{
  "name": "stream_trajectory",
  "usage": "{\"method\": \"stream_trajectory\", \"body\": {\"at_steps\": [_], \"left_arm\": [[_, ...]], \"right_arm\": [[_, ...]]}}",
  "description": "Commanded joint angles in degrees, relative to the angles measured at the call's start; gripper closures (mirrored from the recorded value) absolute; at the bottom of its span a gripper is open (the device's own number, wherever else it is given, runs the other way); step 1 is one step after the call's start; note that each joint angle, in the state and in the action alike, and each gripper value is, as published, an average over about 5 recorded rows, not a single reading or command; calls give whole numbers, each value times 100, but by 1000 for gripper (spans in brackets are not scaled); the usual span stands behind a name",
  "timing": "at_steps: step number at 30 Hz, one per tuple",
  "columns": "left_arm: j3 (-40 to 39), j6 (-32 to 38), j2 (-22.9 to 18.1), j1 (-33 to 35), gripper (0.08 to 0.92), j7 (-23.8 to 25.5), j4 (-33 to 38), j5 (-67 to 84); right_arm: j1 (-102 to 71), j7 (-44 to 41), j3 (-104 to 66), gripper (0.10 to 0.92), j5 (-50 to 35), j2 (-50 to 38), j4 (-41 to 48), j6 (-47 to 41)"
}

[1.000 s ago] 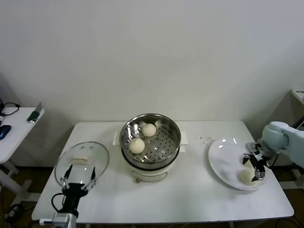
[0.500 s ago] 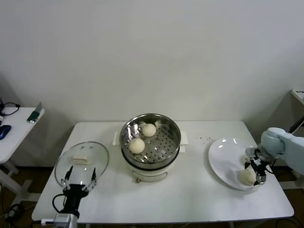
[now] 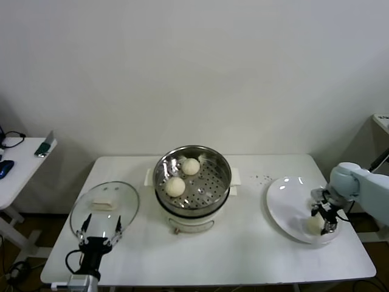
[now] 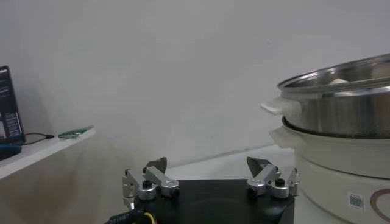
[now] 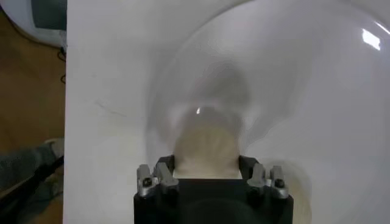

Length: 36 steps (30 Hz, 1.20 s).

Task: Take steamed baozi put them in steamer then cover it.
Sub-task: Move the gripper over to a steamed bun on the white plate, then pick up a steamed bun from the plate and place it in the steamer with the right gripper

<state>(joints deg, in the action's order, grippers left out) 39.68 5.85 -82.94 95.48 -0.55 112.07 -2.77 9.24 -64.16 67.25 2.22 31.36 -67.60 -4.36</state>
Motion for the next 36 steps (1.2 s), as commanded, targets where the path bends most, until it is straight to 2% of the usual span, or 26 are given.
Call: {"method": "stream_trajectory", "body": {"at_steps": [1,10,17,26,36], "left_arm": [[-7,-15,15,9,177,-1,9,3],[-26,-86,-3,98,177,28,87,-27],[-95,-107,-80,67,177,0,85,-78],[-130,-142,-76,101,177,-7,135,-97],[-117,-228,-55,58,177,-17,236,-57]], "right_arm": [[1152,-252,452,352,-16,294,-93,975],[3177,-764,1260,355,-161,1556,-506,2540],[3700,-965,1117,355,-156,2621,-609,3274],[3315,-955,721,352,145,3766,-943,3549],[2582,-795,920,347,510,4616,-801,3674]]}}
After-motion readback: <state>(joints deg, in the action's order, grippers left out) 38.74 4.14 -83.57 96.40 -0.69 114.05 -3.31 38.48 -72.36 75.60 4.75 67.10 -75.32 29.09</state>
